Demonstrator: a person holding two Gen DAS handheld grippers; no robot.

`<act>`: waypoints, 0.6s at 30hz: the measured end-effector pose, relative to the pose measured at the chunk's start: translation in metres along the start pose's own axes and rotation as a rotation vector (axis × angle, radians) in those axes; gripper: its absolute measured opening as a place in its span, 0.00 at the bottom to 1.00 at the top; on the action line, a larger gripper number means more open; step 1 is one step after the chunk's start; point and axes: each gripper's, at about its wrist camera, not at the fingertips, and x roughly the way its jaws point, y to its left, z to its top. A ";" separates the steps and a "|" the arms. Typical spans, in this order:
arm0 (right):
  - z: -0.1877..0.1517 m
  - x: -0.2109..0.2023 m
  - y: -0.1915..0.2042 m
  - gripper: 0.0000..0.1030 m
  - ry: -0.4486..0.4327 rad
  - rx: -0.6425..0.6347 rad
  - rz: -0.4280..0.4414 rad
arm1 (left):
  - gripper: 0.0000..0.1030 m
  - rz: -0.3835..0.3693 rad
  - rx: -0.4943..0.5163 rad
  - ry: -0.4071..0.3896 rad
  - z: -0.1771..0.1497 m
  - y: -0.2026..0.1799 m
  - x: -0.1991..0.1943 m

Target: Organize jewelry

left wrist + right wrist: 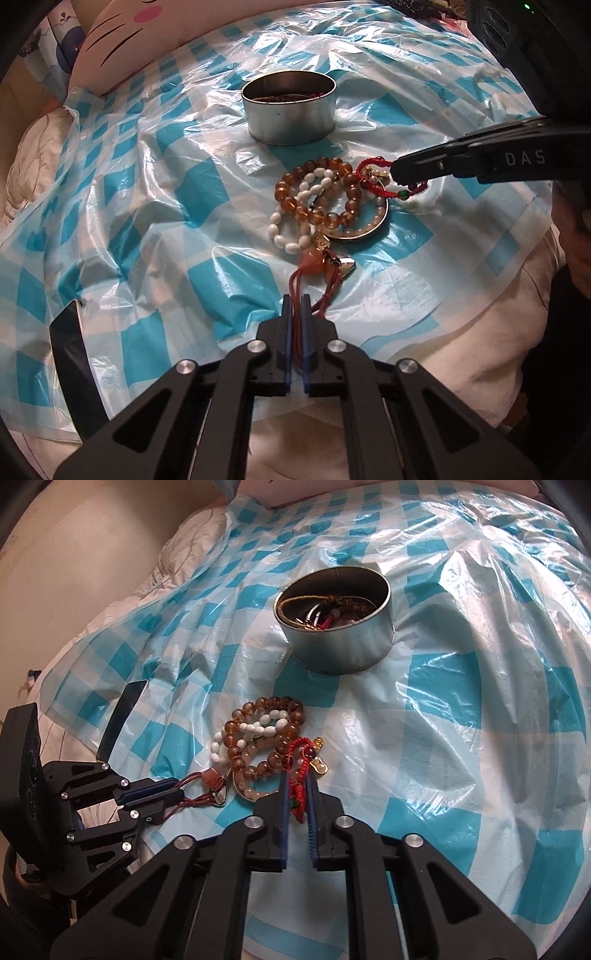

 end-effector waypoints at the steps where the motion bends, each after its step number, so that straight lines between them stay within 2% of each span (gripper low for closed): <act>1: -0.001 -0.004 0.002 0.07 -0.016 -0.003 0.002 | 0.04 -0.015 -0.025 -0.015 -0.001 0.003 -0.005; 7: -0.004 -0.042 -0.001 0.07 -0.162 0.073 0.116 | 0.04 -0.155 -0.195 -0.166 0.001 0.020 -0.046; 10: -0.005 -0.055 -0.003 0.07 -0.211 0.107 0.134 | 0.04 -0.181 -0.247 -0.217 0.008 0.023 -0.058; 14: -0.002 -0.044 -0.013 0.07 -0.158 0.150 0.117 | 0.04 -0.151 -0.231 -0.181 0.014 0.019 -0.047; 18: -0.003 -0.045 -0.013 0.07 -0.170 0.144 0.113 | 0.04 -0.140 -0.232 -0.122 0.011 0.022 -0.026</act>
